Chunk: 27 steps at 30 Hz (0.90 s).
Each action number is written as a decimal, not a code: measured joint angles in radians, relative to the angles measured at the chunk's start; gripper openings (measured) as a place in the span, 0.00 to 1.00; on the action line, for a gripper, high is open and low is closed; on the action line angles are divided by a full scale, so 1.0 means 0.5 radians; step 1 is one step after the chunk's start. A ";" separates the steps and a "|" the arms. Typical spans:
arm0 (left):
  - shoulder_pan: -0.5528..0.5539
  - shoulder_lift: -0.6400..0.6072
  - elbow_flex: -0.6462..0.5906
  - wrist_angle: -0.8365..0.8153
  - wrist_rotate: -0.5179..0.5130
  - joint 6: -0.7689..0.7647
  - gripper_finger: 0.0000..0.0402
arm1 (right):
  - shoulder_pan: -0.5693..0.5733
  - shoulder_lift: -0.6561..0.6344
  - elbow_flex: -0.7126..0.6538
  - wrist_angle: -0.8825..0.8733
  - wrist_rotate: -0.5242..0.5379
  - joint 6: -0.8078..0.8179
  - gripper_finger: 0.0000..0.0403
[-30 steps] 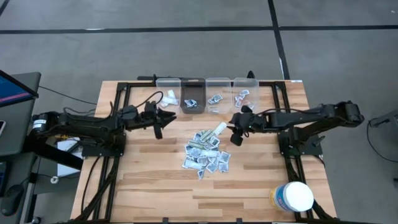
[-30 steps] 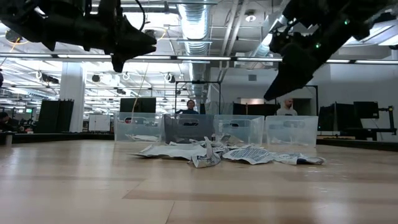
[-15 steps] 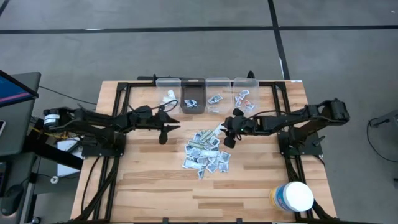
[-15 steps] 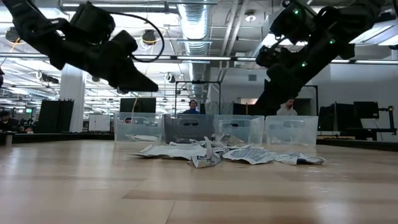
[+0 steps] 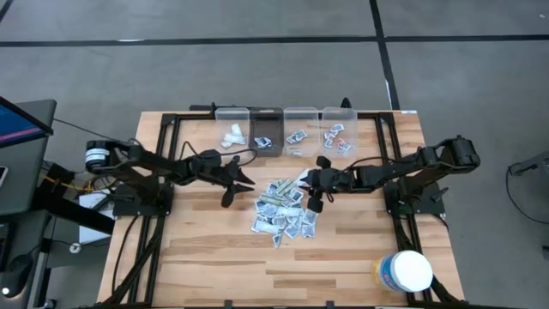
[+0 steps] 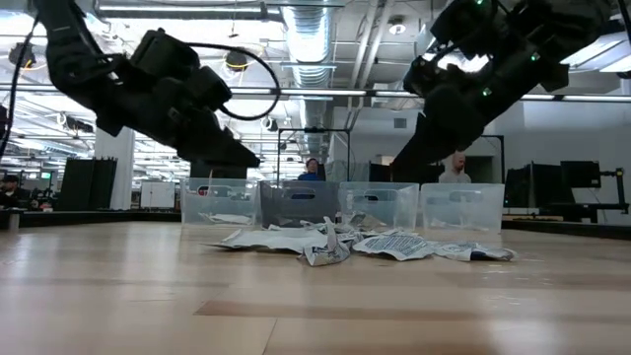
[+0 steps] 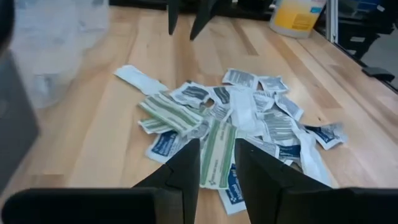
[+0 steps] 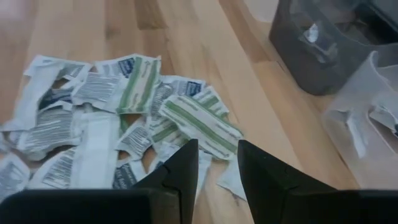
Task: Pick & Place First Aid Supplies
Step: Put the bandage into the left transparent bin
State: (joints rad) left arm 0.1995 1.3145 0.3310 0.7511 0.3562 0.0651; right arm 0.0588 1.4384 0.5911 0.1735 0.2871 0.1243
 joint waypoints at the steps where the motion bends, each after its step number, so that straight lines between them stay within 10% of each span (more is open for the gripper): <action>1: -0.007 0.039 0.024 0.003 0.014 -0.002 0.25 | 0.012 0.001 0.014 -0.001 0.001 0.000 0.27; 27: -0.014 0.588 0.271 0.043 0.130 -0.005 0.38 | 0.103 0.006 0.129 -0.021 0.002 0.068 0.27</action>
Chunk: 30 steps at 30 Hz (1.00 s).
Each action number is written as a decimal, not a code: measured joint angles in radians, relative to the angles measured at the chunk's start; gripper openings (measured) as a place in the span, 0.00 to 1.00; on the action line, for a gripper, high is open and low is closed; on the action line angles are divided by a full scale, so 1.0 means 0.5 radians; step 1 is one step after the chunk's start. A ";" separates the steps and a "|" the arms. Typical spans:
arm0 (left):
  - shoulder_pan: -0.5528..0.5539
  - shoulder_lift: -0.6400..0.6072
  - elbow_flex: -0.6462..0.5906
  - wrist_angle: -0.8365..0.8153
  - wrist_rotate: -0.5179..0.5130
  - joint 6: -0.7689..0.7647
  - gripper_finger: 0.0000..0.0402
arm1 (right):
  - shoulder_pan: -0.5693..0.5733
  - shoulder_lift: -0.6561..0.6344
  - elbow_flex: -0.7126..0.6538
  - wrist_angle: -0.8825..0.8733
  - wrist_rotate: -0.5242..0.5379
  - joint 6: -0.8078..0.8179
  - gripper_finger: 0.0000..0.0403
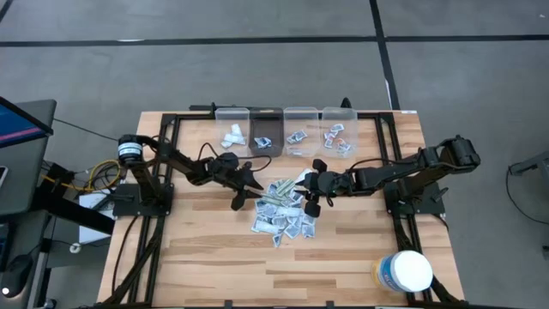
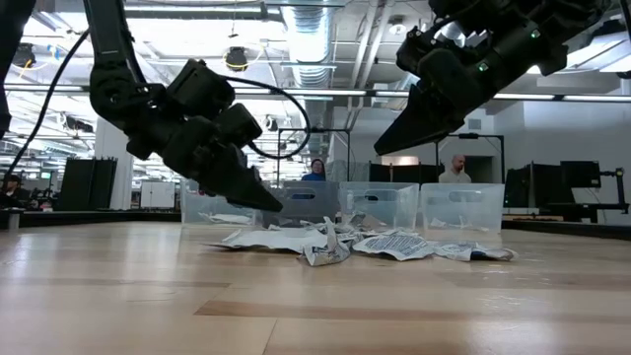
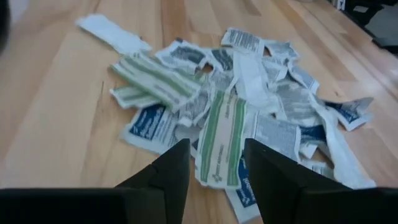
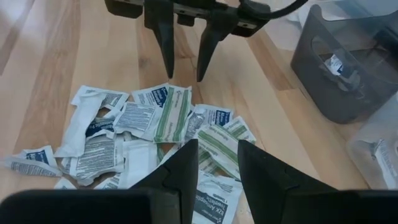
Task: Pick & Place First Aid Supplies
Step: Put the bandage into the left transparent bin
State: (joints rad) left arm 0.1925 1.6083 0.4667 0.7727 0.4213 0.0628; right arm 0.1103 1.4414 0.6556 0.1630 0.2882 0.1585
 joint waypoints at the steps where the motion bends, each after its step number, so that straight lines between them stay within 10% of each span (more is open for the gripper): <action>1: 0.000 0.015 0.000 0.004 -0.002 0.000 0.37 | -0.002 0.000 0.000 -0.002 0.000 0.000 0.27; 19: 0.011 0.178 0.000 0.058 -0.019 -0.122 0.32 | 0.001 0.000 0.000 -0.014 0.001 -0.001 0.27; 30: 0.008 0.178 0.000 0.060 -0.013 -0.150 0.02 | 0.001 0.001 0.000 -0.016 0.001 -0.001 0.27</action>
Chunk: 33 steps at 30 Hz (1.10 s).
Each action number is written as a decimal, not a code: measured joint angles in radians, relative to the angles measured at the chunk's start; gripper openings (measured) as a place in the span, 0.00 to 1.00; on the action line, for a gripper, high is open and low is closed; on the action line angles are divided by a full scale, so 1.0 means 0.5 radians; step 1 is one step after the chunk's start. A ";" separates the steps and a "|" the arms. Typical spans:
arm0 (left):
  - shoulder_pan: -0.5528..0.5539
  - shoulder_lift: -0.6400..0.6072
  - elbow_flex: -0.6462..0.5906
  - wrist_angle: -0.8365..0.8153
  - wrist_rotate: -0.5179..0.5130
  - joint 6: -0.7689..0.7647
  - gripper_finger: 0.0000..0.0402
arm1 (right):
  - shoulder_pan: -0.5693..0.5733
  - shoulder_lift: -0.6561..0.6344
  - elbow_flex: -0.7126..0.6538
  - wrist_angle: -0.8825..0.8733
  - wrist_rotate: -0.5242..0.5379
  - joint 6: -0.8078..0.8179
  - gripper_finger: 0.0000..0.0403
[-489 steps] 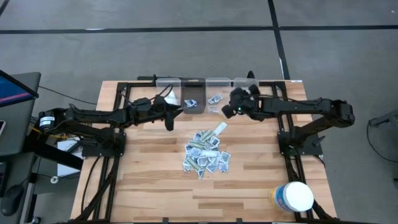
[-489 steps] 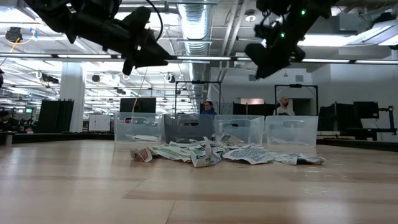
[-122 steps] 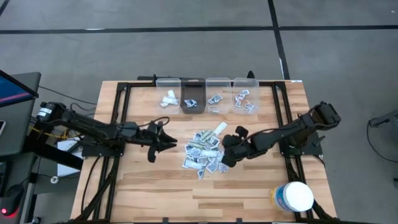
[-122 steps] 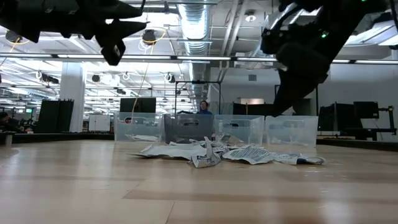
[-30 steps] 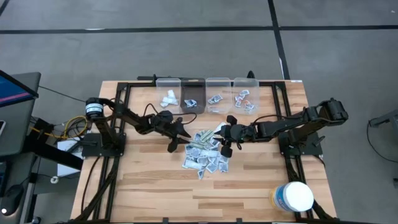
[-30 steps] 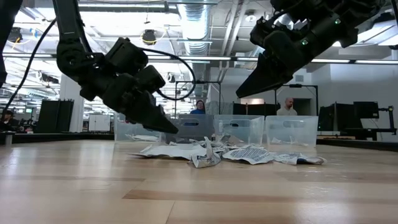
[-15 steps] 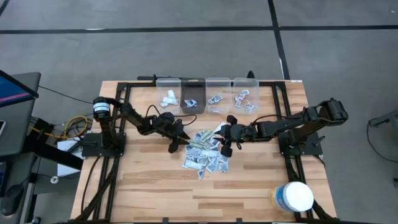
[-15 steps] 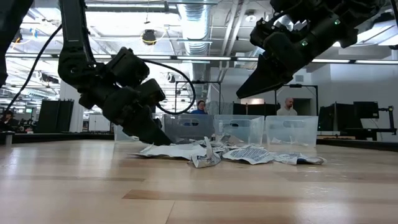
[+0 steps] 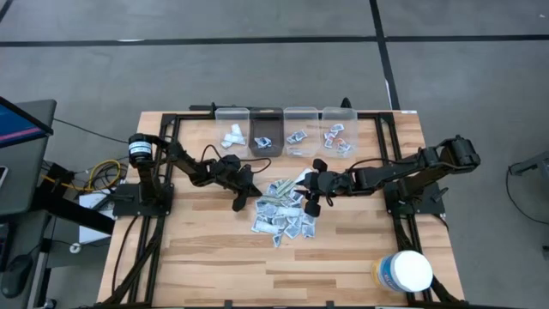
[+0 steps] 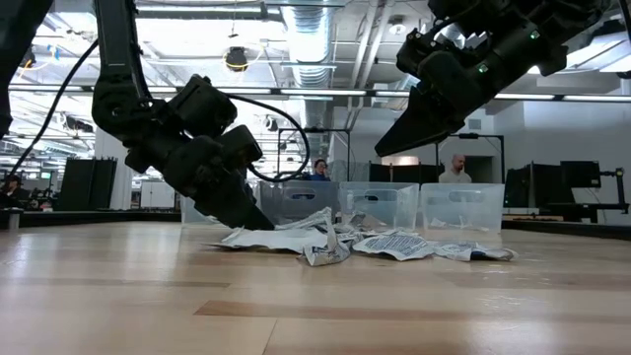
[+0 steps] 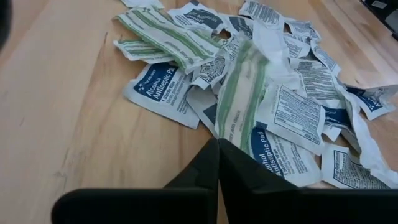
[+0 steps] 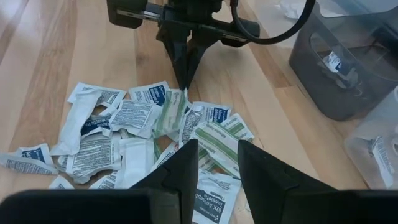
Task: Pick & Place First Aid Supplies
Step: Put the bandage into the left transparent bin
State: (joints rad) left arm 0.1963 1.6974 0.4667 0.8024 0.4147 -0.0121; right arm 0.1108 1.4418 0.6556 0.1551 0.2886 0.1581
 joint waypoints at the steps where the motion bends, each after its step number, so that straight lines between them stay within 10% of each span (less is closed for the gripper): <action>1: -0.004 -0.001 0.000 0.000 0.002 -0.001 0.02 | 0.000 0.000 0.000 0.000 0.000 0.001 0.27; 33: 0.070 -1.129 -0.005 -0.082 -0.141 -0.046 0.01 | 0.005 0.000 0.000 0.042 0.019 0.023 0.27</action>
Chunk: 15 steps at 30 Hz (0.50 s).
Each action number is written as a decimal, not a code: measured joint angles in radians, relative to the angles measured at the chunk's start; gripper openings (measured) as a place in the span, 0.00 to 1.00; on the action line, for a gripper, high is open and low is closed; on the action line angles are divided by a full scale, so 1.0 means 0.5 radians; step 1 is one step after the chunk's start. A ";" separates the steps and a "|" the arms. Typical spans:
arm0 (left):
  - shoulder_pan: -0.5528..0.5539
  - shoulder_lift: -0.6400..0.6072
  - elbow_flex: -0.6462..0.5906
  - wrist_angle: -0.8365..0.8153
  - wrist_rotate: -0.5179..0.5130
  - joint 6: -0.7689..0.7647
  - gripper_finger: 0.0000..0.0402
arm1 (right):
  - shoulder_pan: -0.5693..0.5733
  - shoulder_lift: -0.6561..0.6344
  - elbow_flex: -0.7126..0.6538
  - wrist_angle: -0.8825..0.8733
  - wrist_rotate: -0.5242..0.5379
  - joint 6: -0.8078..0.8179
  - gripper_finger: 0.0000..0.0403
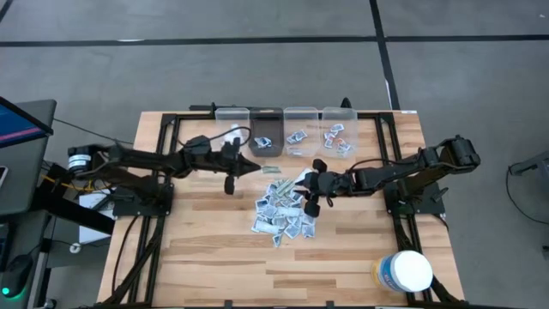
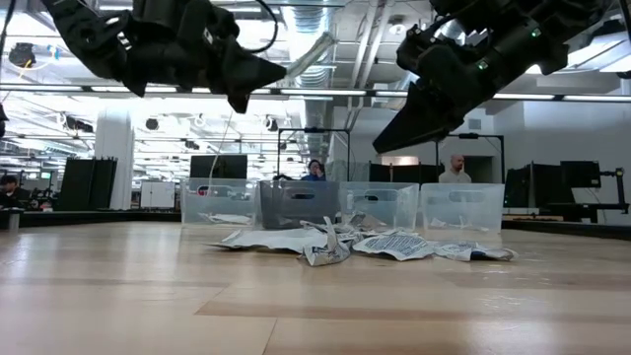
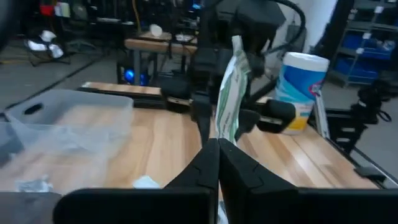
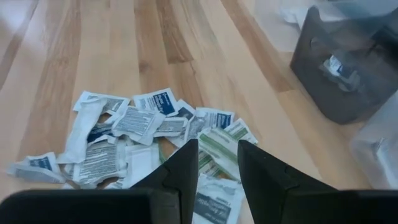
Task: Pick & Place First Aid Supplies
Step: Put the bandage into the left transparent bin
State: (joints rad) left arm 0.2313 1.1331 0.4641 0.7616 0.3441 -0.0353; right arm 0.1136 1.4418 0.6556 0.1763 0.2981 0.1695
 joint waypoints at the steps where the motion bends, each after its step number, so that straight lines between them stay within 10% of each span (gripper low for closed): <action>1: 0.007 -0.026 0.000 -0.025 -0.014 0.000 0.01 | -0.007 0.000 0.000 0.007 0.001 -0.039 0.27; 15: 0.347 -0.260 -0.001 -0.357 -0.782 0.001 0.01 | -0.307 0.000 0.000 0.061 -0.002 -0.615 0.27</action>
State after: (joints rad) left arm 0.4046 1.0032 0.4637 0.5832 -0.0471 -0.0346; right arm -0.0398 1.4418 0.6556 0.2066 0.2974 -0.1378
